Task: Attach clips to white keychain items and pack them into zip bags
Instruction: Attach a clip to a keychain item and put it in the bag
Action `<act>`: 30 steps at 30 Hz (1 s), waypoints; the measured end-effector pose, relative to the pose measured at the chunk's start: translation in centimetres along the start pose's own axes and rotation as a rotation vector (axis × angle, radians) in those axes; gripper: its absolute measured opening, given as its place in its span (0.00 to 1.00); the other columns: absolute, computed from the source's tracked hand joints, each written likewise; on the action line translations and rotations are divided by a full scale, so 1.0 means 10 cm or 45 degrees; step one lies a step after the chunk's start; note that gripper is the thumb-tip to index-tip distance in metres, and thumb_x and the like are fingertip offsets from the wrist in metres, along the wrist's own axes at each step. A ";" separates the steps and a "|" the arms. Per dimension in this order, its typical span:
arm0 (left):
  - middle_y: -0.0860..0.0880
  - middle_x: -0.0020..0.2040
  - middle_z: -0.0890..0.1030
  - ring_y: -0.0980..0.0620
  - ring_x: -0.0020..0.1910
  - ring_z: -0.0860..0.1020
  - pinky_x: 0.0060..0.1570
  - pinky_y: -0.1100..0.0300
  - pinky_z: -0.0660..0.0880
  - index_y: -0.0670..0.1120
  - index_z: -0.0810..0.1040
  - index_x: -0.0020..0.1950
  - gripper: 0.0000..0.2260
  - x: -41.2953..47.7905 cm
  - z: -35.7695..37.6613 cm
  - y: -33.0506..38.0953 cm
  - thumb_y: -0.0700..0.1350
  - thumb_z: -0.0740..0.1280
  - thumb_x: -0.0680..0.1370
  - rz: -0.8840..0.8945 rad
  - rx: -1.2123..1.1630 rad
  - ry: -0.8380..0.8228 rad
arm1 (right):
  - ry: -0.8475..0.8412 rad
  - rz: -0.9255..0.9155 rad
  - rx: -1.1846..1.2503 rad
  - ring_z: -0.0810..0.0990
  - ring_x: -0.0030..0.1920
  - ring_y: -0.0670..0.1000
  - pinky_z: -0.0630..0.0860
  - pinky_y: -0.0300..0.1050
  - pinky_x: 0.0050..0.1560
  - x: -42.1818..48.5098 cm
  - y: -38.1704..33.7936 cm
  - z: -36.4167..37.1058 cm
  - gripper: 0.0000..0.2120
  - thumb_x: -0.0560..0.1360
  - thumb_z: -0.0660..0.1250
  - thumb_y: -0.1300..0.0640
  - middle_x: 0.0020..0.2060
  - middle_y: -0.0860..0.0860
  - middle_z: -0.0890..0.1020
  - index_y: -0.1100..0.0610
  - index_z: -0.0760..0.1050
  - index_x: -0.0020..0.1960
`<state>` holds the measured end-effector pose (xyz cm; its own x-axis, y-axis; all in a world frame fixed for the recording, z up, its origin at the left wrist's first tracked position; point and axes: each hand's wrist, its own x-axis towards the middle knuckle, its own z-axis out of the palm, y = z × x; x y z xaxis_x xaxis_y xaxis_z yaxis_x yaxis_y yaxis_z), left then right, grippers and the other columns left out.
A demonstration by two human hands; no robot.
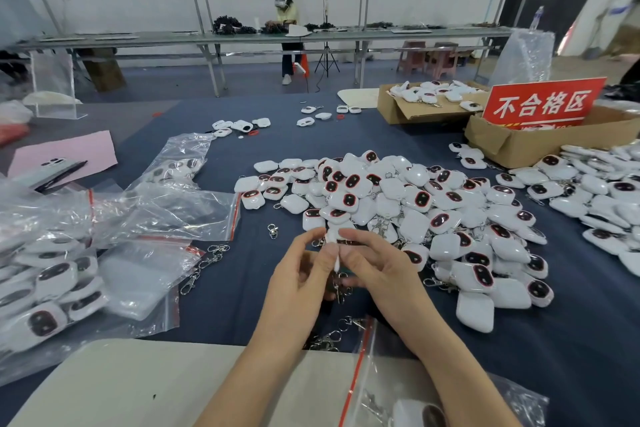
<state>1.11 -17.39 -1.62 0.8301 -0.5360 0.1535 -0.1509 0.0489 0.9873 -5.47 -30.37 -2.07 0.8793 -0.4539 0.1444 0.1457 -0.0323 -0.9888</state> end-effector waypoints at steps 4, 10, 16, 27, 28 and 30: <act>0.54 0.46 0.83 0.56 0.37 0.82 0.37 0.64 0.79 0.59 0.78 0.56 0.14 0.01 0.00 -0.03 0.61 0.69 0.72 -0.006 -0.038 0.056 | -0.083 -0.027 -0.025 0.84 0.52 0.45 0.81 0.39 0.48 -0.03 -0.03 0.01 0.16 0.82 0.65 0.58 0.50 0.44 0.86 0.38 0.84 0.52; 0.52 0.41 0.81 0.56 0.32 0.78 0.33 0.67 0.75 0.55 0.77 0.53 0.16 0.03 -0.04 -0.04 0.61 0.70 0.70 -0.028 -0.021 0.100 | -0.164 -0.034 -0.060 0.84 0.55 0.46 0.82 0.43 0.53 -0.02 -0.04 0.01 0.13 0.81 0.65 0.53 0.53 0.45 0.86 0.38 0.82 0.58; 0.53 0.42 0.84 0.54 0.33 0.79 0.35 0.62 0.78 0.52 0.80 0.53 0.04 0.05 -0.07 -0.07 0.48 0.66 0.83 -0.036 -0.074 0.073 | -0.067 0.020 0.036 0.85 0.46 0.50 0.82 0.42 0.49 0.00 0.02 -0.02 0.13 0.82 0.63 0.59 0.48 0.51 0.87 0.45 0.84 0.56; 0.50 0.45 0.86 0.56 0.36 0.78 0.40 0.65 0.78 0.48 0.83 0.55 0.07 0.07 -0.06 -0.08 0.40 0.66 0.82 -0.104 -0.148 -0.028 | -0.035 0.028 0.113 0.86 0.48 0.49 0.82 0.41 0.45 0.00 0.02 -0.06 0.12 0.81 0.64 0.62 0.48 0.51 0.87 0.49 0.84 0.54; 0.51 0.43 0.86 0.56 0.34 0.78 0.39 0.66 0.77 0.47 0.82 0.54 0.07 0.08 -0.06 -0.08 0.39 0.66 0.82 -0.108 -0.139 -0.024 | -0.031 0.039 0.112 0.86 0.47 0.49 0.82 0.40 0.44 0.00 0.02 -0.06 0.12 0.81 0.64 0.63 0.48 0.51 0.87 0.50 0.84 0.53; 0.51 0.41 0.86 0.56 0.33 0.77 0.38 0.65 0.77 0.45 0.82 0.53 0.06 0.08 -0.06 -0.10 0.38 0.66 0.82 -0.115 -0.110 -0.014 | -0.022 0.062 0.113 0.86 0.45 0.48 0.81 0.39 0.43 0.01 0.04 -0.06 0.10 0.81 0.64 0.64 0.46 0.51 0.87 0.53 0.83 0.53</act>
<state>2.24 -17.36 -2.46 0.8324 -0.5504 0.0639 -0.0286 0.0726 0.9970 -5.60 -30.93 -2.43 0.8938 -0.4376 0.0979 0.1418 0.0685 -0.9875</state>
